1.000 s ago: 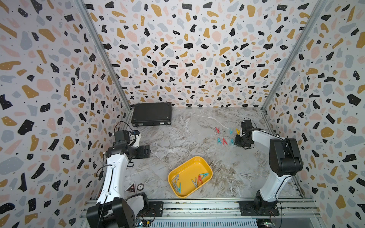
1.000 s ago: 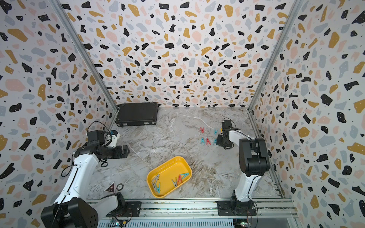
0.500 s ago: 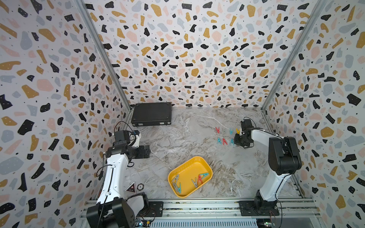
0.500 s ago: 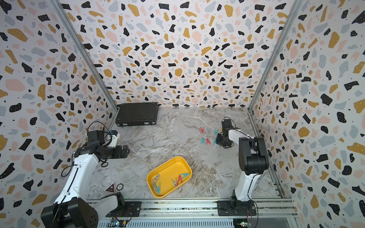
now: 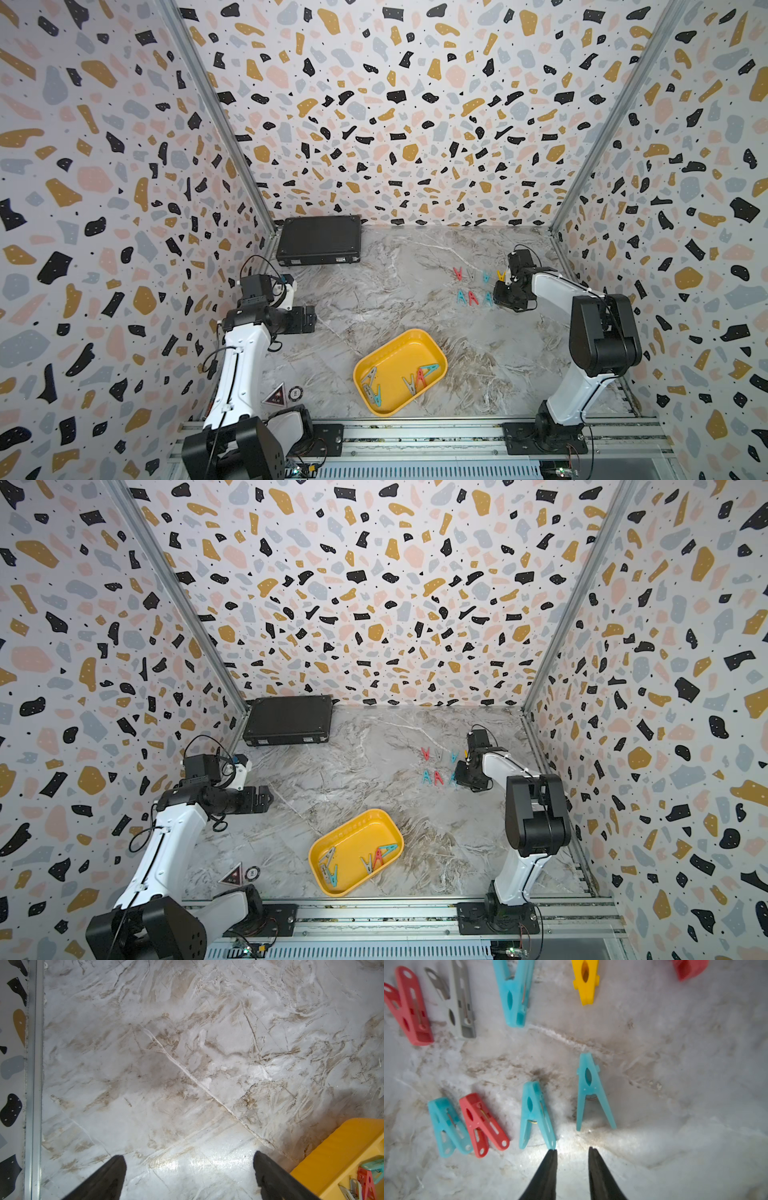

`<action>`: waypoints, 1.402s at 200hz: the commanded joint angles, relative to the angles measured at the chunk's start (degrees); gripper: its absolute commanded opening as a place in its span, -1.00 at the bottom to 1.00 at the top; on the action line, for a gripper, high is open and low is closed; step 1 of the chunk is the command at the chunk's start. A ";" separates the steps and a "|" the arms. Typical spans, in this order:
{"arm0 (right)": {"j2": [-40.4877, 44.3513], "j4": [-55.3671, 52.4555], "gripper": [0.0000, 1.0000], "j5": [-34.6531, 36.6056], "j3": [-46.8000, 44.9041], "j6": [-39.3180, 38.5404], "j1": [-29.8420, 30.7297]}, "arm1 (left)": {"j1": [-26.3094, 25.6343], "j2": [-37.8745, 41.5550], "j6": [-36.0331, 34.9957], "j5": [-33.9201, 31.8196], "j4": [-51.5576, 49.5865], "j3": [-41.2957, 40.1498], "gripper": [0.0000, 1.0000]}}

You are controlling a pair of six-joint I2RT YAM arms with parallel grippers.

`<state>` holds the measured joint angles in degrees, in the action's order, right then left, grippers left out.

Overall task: Take the clothespins out of the storage box
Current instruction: Place the clothespin at the center of the board, then pick up the clothespin from the storage box.

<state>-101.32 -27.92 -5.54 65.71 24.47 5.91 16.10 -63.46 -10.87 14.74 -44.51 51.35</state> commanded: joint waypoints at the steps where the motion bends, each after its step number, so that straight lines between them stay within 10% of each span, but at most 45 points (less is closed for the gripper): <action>1: 4.33 -3.55 -0.34 -1.02 1.10 0.14 0.62 | 0.43 0.62 -0.07 0.98 0.74 0.33 1.00; 81: 21.06 -11.67 -0.25 -6.55 0.72 -1.58 8.13 | 0.43 0.31 -0.11 1.29 0.79 0.38 0.99; 132: 26.43 -10.28 -0.14 -7.87 -1.28 0.72 25.47 | 0.43 -0.15 -0.09 1.24 0.78 0.41 1.00; 201: 19.22 5.48 0.11 -8.39 -4.18 0.62 50.06 | 0.43 -0.26 0.09 1.08 0.91 0.53 0.99; 280: 3.92 6.54 0.17 -6.19 1.88 -4.83 62.26 | 0.43 0.90 0.33 -0.37 1.37 0.24 0.99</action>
<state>-95.88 -21.41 -12.97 63.70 21.71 67.20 16.10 -63.44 -10.85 14.94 -44.47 51.35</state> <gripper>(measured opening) 0.577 0.997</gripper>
